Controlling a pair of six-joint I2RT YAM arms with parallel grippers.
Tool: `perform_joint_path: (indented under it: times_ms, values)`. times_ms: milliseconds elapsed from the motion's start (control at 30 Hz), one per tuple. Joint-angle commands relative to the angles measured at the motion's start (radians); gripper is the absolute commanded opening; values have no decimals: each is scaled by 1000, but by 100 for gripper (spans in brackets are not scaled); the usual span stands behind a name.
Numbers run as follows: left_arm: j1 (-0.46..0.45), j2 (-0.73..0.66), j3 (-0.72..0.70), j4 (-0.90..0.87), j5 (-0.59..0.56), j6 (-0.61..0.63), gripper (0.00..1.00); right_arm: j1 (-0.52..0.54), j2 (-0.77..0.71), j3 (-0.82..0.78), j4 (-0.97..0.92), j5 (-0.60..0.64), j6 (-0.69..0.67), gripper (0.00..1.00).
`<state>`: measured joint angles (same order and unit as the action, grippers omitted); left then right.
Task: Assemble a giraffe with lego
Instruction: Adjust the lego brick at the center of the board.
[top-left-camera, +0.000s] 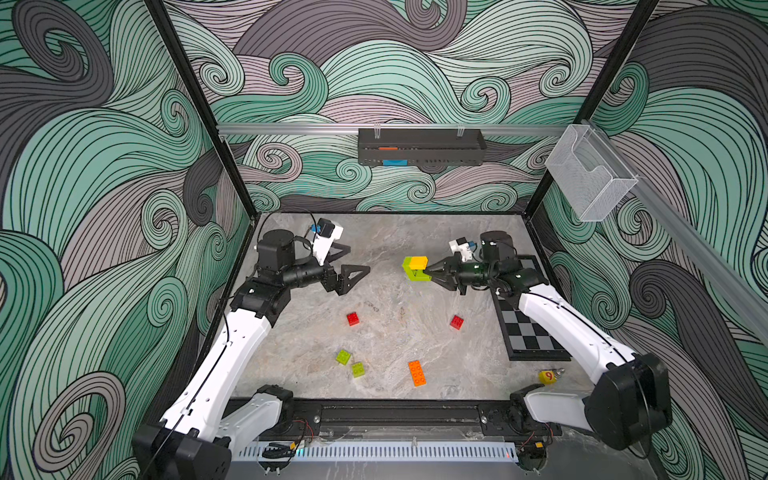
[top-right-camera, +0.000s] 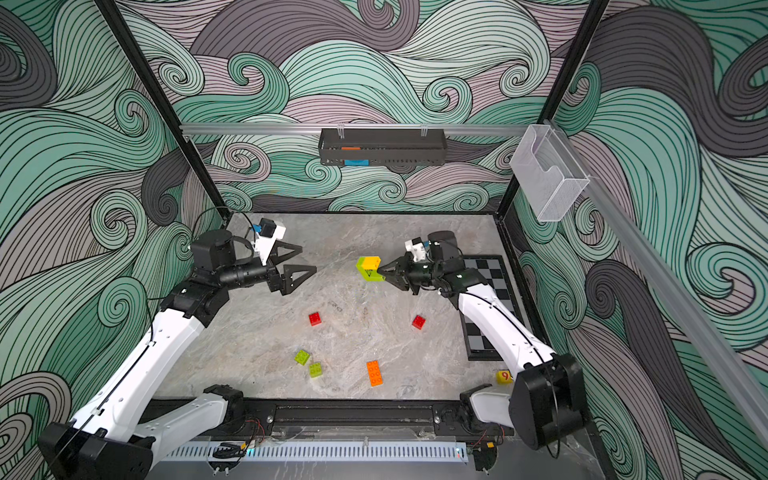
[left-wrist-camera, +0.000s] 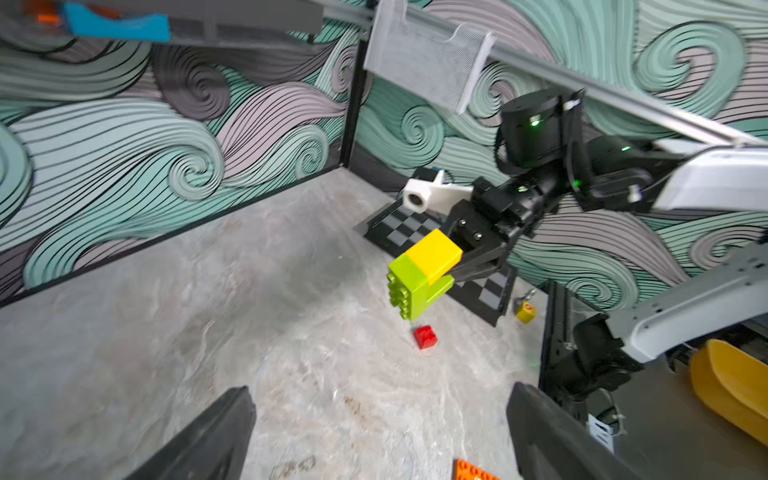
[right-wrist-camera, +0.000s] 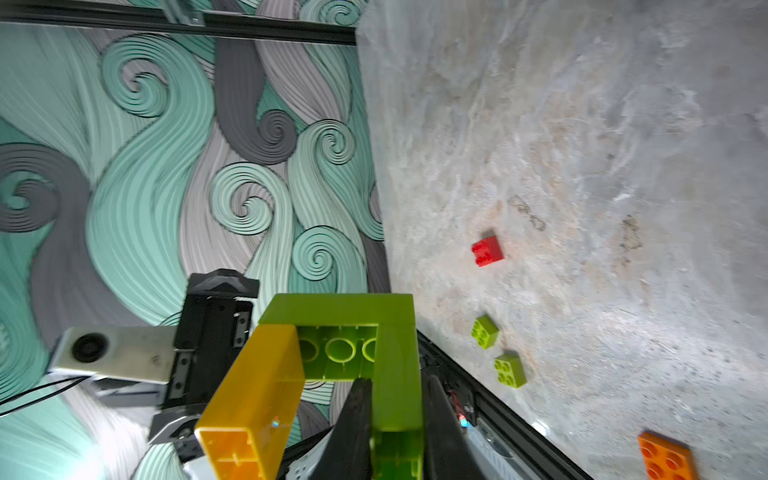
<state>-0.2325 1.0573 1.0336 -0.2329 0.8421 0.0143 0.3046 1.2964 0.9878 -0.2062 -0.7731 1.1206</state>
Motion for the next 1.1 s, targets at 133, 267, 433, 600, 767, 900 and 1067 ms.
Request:
perform_joint_path:
  times_ms: [133,267,433,600,767,900,1067]
  values:
    - [-28,68,132,101,235,59,99,-10,-2,-9,429,-255,249,0]
    - [-55,130,224,58,263,112,99,-9,5,-1,550,-284,354,0]
    - [-63,204,321,25,278,144,99,2,18,-6,760,-310,516,0]
    - [-103,252,381,-31,295,219,99,33,27,9,863,-305,594,0]
    - [-148,297,450,-111,310,293,98,74,64,11,991,-277,688,0]
    - [-174,327,489,-156,321,331,95,91,91,2,1098,-258,754,0]
    - [-198,337,508,-197,326,355,87,93,95,-2,1124,-255,775,0]
